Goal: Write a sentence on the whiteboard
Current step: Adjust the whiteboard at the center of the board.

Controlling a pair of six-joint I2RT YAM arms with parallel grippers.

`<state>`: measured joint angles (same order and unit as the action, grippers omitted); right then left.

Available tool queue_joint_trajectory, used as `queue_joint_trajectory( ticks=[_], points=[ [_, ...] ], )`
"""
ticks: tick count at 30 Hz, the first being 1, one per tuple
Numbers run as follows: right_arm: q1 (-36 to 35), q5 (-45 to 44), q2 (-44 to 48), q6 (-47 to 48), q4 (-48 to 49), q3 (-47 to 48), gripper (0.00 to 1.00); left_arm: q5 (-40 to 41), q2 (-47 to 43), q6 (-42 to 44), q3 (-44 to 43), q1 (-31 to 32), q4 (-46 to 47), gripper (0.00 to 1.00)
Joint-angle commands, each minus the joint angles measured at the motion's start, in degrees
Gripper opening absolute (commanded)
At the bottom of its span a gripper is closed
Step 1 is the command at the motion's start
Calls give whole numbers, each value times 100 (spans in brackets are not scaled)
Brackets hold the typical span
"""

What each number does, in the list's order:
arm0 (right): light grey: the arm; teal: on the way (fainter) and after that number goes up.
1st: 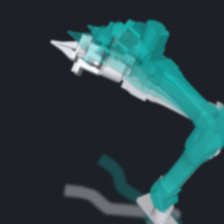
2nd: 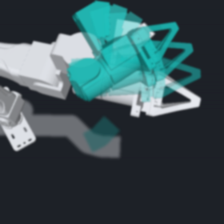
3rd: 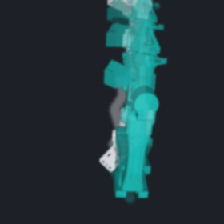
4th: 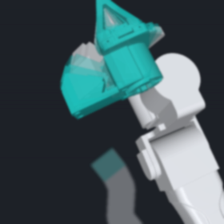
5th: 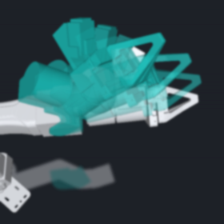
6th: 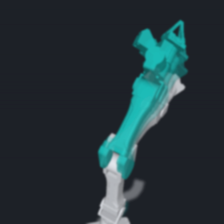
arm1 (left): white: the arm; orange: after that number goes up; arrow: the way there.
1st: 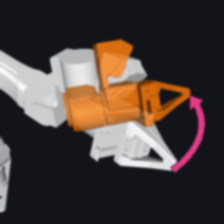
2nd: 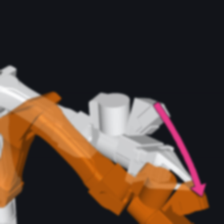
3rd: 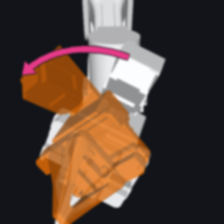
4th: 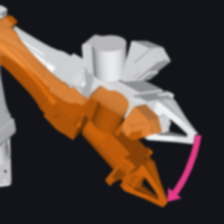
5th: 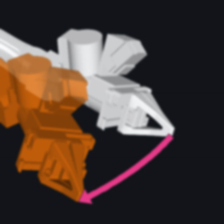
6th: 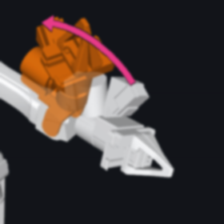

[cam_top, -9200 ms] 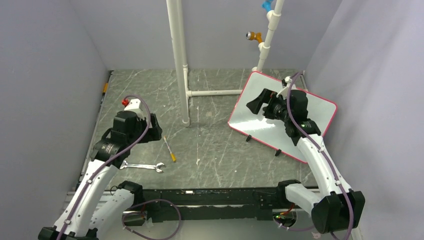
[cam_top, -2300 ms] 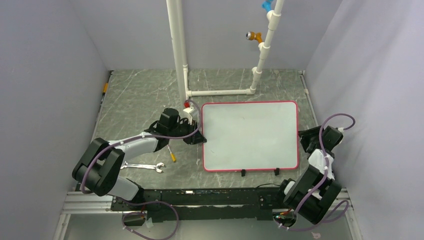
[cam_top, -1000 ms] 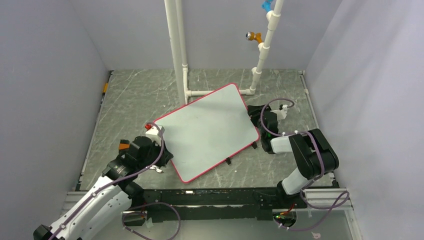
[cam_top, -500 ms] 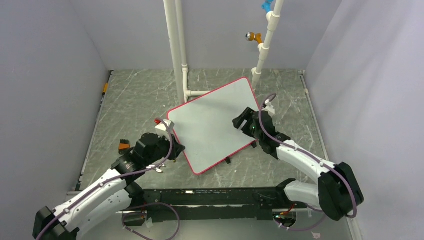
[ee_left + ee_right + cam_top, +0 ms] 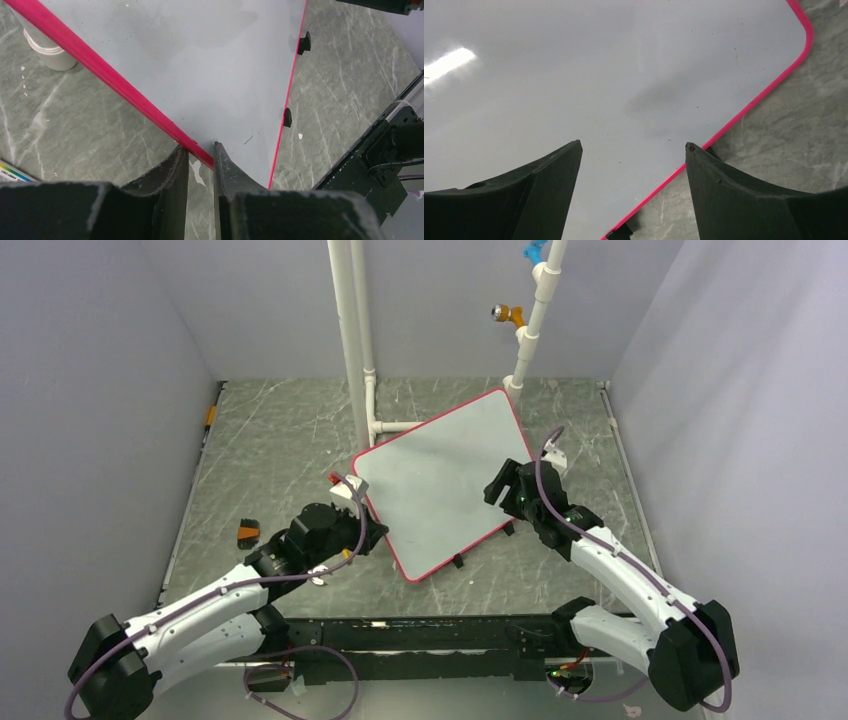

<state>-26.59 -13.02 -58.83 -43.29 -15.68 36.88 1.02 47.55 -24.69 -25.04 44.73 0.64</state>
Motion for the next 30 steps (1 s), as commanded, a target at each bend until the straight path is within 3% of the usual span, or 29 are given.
queue_joint_trajectory(
  ticks=[1, 16, 30],
  points=[
    [15, -90, 309, 177, -243, 346, 79, 217, 35, 347, 133, 94, 572, 0],
    [18, -9, 546, 320, -247, 425, 80, 521, -403, 381, 602, 162, 389, 1],
    [16, -96, 594, 391, -345, 478, 80, 780, -459, 496, 187, 264, -28, 28]
  ],
)
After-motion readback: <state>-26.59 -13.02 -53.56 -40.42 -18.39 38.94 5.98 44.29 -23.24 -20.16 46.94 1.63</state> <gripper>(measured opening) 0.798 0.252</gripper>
